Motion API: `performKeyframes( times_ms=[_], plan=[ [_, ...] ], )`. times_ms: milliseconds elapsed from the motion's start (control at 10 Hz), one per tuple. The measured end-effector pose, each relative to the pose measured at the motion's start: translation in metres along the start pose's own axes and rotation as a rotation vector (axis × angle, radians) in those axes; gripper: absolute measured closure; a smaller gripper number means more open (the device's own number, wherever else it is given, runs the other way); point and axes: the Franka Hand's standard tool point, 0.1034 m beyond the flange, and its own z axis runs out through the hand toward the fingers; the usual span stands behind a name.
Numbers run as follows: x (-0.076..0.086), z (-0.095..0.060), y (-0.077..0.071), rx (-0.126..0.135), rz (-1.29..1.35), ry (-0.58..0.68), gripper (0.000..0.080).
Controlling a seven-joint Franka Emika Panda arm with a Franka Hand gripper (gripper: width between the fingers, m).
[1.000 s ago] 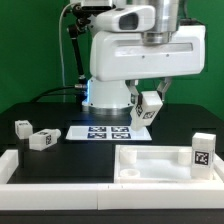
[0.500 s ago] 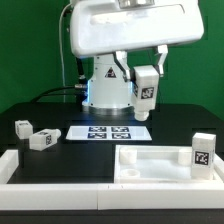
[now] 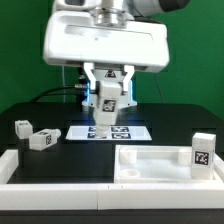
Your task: Assemble square table
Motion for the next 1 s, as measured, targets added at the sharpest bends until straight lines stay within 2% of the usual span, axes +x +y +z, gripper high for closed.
performKeyframes(
  times_ms=[200,300,500,600,900,1000],
  plan=[
    [-0.004,0.007,-0.003,0.027,0.024,-0.016,0.0508],
    [0.001,0.007,-0.006,0.039,0.054,-0.017,0.0508],
    [0.023,0.003,-0.022,0.108,0.158,-0.042,0.0508],
    [0.024,0.003,-0.018,0.098,0.153,-0.033,0.0508],
    [0.019,0.005,-0.018,0.095,0.158,-0.037,0.0508],
    [0.009,0.013,-0.009,0.037,0.17,0.009,0.0508]
  ],
)
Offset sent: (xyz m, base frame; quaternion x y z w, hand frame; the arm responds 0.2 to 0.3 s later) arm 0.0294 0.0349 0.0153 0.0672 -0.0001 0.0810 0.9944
